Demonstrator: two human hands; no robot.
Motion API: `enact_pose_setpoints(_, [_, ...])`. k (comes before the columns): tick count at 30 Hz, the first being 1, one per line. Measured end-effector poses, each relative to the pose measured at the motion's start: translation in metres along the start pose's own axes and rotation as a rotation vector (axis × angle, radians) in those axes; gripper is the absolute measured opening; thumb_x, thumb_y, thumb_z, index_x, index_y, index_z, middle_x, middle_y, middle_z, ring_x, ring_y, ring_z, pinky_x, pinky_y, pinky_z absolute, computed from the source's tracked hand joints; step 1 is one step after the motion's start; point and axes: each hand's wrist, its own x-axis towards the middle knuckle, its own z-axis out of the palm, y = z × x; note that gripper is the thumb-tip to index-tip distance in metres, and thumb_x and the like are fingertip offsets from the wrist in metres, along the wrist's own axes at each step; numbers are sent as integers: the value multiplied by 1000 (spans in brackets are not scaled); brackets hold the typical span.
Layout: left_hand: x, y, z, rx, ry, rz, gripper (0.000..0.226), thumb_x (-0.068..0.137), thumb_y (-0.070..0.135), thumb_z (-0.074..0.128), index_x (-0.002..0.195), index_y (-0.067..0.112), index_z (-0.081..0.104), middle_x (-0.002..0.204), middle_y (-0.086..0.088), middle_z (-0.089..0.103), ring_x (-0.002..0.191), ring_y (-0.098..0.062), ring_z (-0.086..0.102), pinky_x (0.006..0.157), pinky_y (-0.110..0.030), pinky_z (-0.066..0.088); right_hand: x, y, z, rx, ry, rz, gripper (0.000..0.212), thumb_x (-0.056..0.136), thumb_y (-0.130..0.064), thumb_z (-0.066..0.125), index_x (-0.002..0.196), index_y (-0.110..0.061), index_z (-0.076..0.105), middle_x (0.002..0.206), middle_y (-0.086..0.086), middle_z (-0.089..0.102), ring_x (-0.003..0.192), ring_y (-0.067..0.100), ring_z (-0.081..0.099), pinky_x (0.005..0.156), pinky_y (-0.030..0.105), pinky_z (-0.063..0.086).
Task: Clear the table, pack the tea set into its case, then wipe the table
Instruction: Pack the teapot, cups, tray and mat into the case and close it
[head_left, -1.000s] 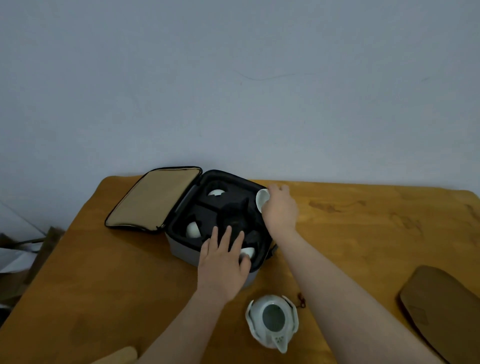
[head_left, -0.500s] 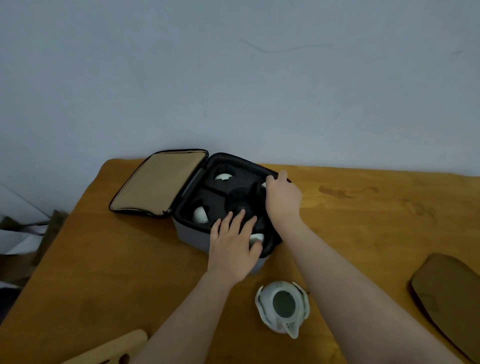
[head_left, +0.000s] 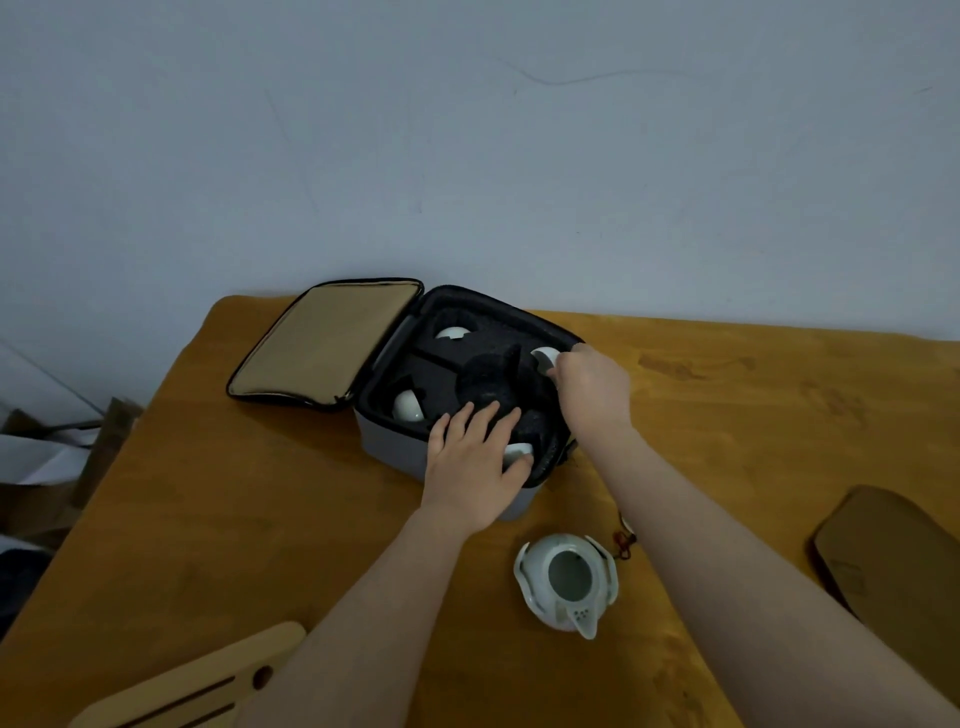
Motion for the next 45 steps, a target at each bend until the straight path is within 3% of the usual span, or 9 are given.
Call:
enact_pose_setpoints(8, [1,0,0,16,0,0,57,97,53,31,151,38,20,160,10,16,148,-16,2,117,-39,-7,-8,0,-6,-110,-74,-166,17,91,4,49,91,-6,63,95,9,41,93,25,49,61,30,35])
enact_pose_setpoints(19, [2,-1,1,29,-1,0,57,97,52,33,151,38,21,159,10,19,147,-16,4,118,-40,-5,-14,18,25,192,34,-189,29,101,-21,44,120,-3,57,124,11,51,113,25,46,77,32,48])
enact_pose_setpoints(23, [3,-1,1,35,1,2,58,96,52,34,151,38,21,158,10,19,147,-16,5,117,-40,-5,-6,16,21,89,-61,-212,26,101,-18,41,112,-6,61,120,7,55,110,24,44,71,30,43])
enact_pose_setpoints(28, [4,-2,2,39,-4,13,58,96,53,34,151,38,20,158,10,19,147,-16,5,117,-41,-5,-4,17,20,102,-99,-198,26,100,-17,40,109,-4,62,116,9,57,107,26,44,82,36,46])
enact_pose_setpoints(31, [2,-3,-2,8,-13,34,59,96,55,34,151,37,20,158,11,19,147,-15,5,118,-41,-5,-15,17,22,84,-99,-228,30,102,-22,39,119,-5,58,126,10,56,110,27,42,92,33,41])
enact_pose_setpoints(33, [0,-3,-7,-31,-34,35,62,94,58,38,150,37,21,158,11,19,147,-15,4,118,-41,-6,-32,14,22,253,-92,-240,41,103,-26,41,137,-4,48,145,11,45,126,30,38,104,34,35])
enact_pose_setpoints(38, [-35,5,-10,-235,143,67,54,92,37,58,143,31,40,151,8,36,146,-16,13,119,-35,-1,-99,16,18,747,172,48,42,100,-18,48,142,-14,47,148,4,43,138,20,32,111,27,25])
enact_pose_setpoints(42, [-92,25,11,-259,368,117,43,87,18,64,128,25,56,133,7,49,133,-14,32,113,-35,27,-149,44,24,710,127,279,37,98,-14,50,135,-14,53,130,5,53,117,21,52,94,30,44])
enact_pose_setpoints(45, [-118,39,31,-303,224,53,46,88,25,62,133,29,50,137,10,42,130,-9,30,111,-36,32,-170,60,31,667,20,474,34,96,-15,53,129,-11,55,125,8,54,107,25,56,78,28,41])
